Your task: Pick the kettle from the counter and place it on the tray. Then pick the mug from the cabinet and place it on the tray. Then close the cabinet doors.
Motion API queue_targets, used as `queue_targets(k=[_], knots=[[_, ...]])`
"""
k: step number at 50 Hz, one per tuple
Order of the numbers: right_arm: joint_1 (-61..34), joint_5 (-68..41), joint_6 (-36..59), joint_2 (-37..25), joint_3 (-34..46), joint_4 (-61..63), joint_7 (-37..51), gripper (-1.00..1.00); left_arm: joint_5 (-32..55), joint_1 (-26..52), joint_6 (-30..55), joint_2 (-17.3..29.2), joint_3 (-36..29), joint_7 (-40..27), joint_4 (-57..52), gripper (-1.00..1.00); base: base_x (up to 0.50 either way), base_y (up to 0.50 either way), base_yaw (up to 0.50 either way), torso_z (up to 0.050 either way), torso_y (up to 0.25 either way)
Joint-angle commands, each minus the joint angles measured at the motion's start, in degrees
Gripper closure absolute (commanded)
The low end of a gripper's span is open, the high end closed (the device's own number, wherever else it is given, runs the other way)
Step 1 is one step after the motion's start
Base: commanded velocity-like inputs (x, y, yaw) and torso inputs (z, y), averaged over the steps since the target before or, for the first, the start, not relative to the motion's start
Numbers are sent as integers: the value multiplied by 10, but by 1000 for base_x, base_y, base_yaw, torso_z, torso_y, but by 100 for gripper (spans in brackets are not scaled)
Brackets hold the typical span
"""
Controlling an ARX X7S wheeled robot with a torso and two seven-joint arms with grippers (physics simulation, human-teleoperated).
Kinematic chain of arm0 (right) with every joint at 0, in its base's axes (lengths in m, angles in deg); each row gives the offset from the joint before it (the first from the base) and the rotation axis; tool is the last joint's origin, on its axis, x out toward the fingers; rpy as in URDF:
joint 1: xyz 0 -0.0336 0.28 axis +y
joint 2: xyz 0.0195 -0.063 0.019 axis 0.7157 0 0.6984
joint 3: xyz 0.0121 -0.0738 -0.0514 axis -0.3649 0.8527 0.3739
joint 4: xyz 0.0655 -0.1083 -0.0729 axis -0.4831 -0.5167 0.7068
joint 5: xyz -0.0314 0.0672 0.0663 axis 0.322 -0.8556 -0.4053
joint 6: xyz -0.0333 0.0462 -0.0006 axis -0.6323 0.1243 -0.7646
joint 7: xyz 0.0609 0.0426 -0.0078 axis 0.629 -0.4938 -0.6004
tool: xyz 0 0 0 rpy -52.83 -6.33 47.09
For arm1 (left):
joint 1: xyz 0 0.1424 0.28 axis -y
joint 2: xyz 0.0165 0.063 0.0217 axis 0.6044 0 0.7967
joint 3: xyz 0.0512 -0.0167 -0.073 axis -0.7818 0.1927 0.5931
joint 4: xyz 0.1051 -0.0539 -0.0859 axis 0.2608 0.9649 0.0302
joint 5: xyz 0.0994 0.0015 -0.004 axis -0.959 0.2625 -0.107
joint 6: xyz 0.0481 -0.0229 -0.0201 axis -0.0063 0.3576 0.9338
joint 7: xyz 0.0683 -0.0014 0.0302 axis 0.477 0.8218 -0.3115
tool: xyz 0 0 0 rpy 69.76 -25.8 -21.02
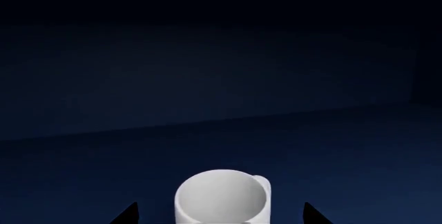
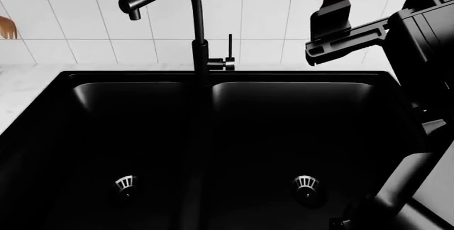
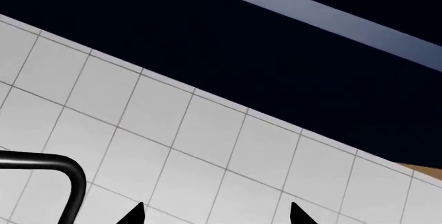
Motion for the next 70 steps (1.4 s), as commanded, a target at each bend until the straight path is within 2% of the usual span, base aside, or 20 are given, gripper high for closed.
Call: queue_targets(k=[1,14,15,31,34,38,41,51,56,70], knots=[[-2,1,1,1,3,3,-1,-100,-3,0,0,0,-2,2,2,-100,0,0,0,0,0],[8,-10,-11,3,-10,4,7,-100,31,0,-16,0,-42,3,20,-100,0,0,0,0,0],[8,-10,-11,3,-10,5,8,-100,34,0,-17,0,-44,2,20,100,0,0,0,0,0],[-1,13,15,-4,10,16,-5,-100,-3,0,0,0,-16,6,11,100,0,0,0,0,0],[1,15,15,-3,10,16,-6,-100,-45,0,2,0,13,13,-10,100,0,0,0,0,0],[-1,14,13,-1,10,13,-6,-100,-122,0,26,0,93,17,-69,100,0,0,0,0,0],[-2,15,12,1,12,10,-6,-100,-157,0,47,0,126,21,-105,100,0,0,0,0,0],[-17,43,30,0,37,3,-23,-100,-204,0,81,0,180,28,-159,100,0,0,0,0,0],[-21,46,28,4,40,-6,-25,-100,-219,0,86,0,189,35,-166,100,-57,0,0,0,0],[-17,46,17,12,39,-14,-24,-100,-236,0,94,0,197,48,-155,100,-494,0,0,0,0]])
